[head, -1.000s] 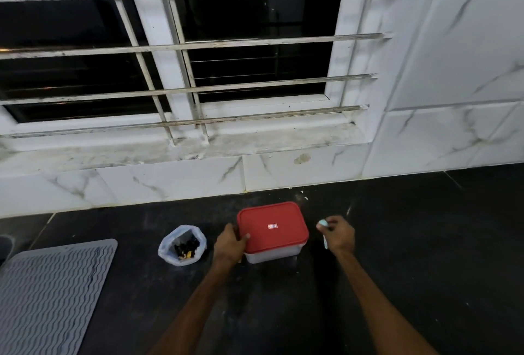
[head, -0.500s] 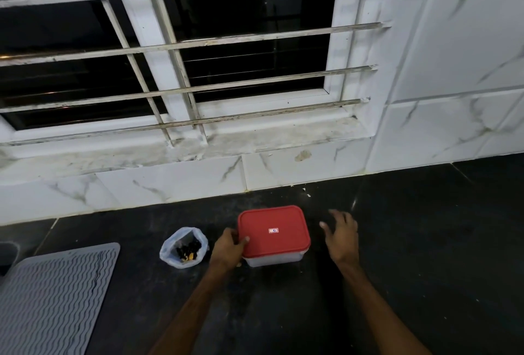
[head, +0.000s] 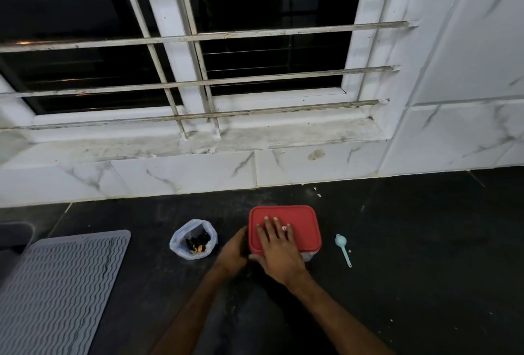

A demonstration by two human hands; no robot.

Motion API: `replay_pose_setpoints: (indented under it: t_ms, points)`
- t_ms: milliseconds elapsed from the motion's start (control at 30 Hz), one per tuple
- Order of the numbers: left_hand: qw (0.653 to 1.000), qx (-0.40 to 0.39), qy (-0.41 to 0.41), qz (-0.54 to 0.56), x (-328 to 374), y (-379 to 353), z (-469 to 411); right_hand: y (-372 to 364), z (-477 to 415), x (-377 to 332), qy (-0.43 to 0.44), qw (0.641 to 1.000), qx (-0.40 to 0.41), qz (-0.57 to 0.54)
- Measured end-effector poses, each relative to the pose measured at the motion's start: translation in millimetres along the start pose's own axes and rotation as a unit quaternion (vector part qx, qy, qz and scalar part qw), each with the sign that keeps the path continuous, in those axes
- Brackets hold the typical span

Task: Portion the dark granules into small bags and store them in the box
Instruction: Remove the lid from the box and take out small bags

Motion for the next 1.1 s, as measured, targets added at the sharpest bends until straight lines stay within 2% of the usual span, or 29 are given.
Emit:
replay_pose_setpoints:
  t_ms: [233,333,433,467,567,633,700,800,900,967,1000,1100]
  points:
    - [0.999,0.043,0.001,0.014,-8,-20,-5,3,-5,0,-0.004,0.999,0.011,0.049]
    - [0.998,0.056,0.000,0.024,-11,-26,-6,7,-10,4,-0.026,0.999,-0.027,-0.020]
    - [0.998,0.056,-0.001,0.026,-6,-26,-6,21,-8,2,0.003,0.999,0.022,0.023]
    - [0.998,0.056,0.001,0.027,-4,-26,-3,27,-7,0,0.016,0.999,0.037,0.008]
    - [0.997,0.065,-0.001,0.040,-4,-29,5,31,-3,2,-0.015,0.989,0.140,-0.043]
    - [0.996,0.069,-0.003,0.059,-8,-34,9,30,1,2,-0.001,0.986,0.157,-0.060]
    - [0.994,0.075,0.011,0.074,-11,-37,14,33,4,6,0.010,0.970,0.223,-0.095]
    - [0.993,0.079,0.023,0.089,-11,-41,19,47,10,16,-0.003,0.944,0.274,-0.183]
    - [0.993,0.072,0.022,0.093,-7,-41,21,62,14,23,0.023,0.923,0.329,-0.199]
    - [0.993,0.065,0.025,0.100,-7,-41,22,75,13,33,-0.017,0.906,0.333,-0.259]
    - [0.992,0.064,0.026,0.101,-7,-41,23,77,11,38,-0.037,0.904,0.303,-0.298]
    - [0.993,0.066,0.035,0.090,-6,-42,24,74,2,50,-0.059,0.904,0.280,-0.317]
Point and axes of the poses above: each hand's wrist, its own z-axis away from the middle knuckle, its own y-axis out of the back of the hand, x = y × z, the point moved 2 cm from there along -z, towards the middle knuckle, and after that the axes turned 1 degree about -x, right-handed, at the moved point
